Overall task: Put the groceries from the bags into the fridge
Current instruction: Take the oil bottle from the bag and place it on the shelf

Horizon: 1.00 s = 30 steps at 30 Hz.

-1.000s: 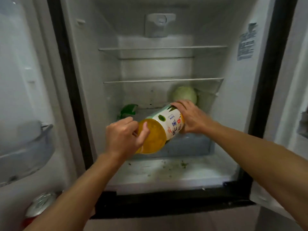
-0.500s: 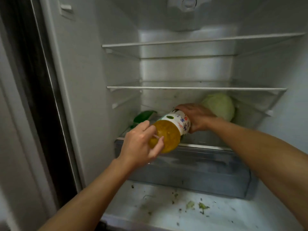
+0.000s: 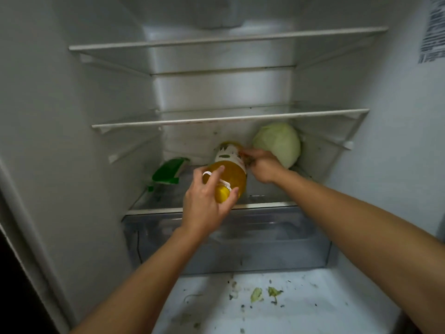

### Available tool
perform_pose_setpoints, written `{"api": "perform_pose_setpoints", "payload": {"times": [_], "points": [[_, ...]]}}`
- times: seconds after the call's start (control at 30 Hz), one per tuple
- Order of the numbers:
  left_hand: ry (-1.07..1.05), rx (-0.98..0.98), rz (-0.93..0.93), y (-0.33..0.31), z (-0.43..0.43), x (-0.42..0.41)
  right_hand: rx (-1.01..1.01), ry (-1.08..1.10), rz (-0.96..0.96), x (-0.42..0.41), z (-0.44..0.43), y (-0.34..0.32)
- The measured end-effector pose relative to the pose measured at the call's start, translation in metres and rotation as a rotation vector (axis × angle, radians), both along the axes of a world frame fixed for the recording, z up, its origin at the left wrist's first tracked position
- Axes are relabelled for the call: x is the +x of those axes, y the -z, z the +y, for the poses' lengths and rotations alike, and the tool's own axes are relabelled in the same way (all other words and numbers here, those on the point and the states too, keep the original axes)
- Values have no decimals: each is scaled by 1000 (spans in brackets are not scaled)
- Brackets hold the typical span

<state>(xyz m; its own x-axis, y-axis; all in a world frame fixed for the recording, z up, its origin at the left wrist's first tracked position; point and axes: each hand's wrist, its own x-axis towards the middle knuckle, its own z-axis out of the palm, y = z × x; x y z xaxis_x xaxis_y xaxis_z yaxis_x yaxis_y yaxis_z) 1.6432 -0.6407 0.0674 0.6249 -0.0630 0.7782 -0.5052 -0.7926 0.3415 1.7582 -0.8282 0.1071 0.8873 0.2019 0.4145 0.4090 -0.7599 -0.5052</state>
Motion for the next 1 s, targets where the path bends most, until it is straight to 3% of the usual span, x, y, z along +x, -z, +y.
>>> {"api": "perform_pose_setpoints", "payload": {"times": [0.37,0.63,0.73,0.87,1.0], "points": [[-7,10,209,-12,-23,55,57,-10,108,20,-26,30],[11,41,305,-15,-21,55,-75,58,101,11,-20,16],[29,61,315,-14,-9,43,-67,153,-37,-22,-13,17],[16,11,112,10,15,7,-109,231,-347,-75,1,35],[-109,332,145,42,44,-17,-197,102,-540,-120,8,67]]}}
